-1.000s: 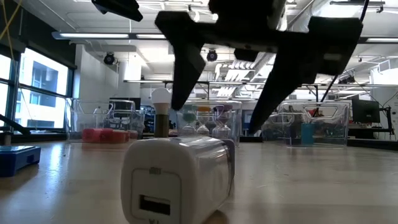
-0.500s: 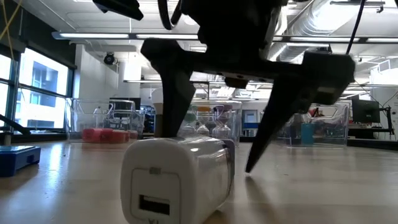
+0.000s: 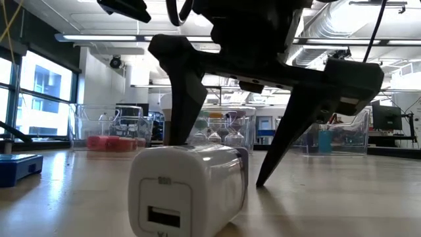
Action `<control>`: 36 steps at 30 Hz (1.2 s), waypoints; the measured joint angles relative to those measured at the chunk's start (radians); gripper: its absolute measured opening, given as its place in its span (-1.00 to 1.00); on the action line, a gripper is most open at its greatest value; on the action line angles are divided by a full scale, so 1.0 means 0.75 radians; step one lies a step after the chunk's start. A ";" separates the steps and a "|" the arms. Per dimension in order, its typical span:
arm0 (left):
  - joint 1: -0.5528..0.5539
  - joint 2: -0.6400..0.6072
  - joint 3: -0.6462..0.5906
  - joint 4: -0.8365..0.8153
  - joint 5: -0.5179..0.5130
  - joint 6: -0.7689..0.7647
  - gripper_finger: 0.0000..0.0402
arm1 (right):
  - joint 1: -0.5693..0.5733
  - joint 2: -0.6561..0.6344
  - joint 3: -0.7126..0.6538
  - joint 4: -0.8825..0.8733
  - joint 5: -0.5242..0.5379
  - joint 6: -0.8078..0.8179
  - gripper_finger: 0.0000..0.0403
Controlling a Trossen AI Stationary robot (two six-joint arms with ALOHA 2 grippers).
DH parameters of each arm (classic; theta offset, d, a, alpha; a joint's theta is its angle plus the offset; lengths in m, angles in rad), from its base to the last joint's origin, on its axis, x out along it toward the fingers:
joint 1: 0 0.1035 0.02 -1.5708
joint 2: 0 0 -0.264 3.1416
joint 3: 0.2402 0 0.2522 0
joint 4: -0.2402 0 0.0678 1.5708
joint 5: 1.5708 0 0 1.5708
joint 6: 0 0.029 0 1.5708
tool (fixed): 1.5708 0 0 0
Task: Pick & Place Office items
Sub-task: Put the light blue charger adapter into the left transparent bin
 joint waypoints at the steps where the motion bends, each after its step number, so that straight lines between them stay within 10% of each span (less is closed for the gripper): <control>1: 0.000 0.000 0.000 0.000 0.000 -0.002 -0.13 | 0.000 0.000 0.000 0.001 -0.010 0.012 0.77; 16: 0.000 0.000 0.000 0.000 0.004 -0.014 -0.13 | 0.008 0.005 -0.004 0.057 -0.006 0.037 0.66; 28: 0.000 0.000 0.000 0.000 0.010 -0.014 -0.13 | 0.006 0.007 -0.004 0.049 -0.028 0.106 -0.01; 36: 0.000 0.000 0.000 0.000 0.010 -0.014 -0.13 | 0.009 0.007 -0.002 0.035 0.076 0.263 0.05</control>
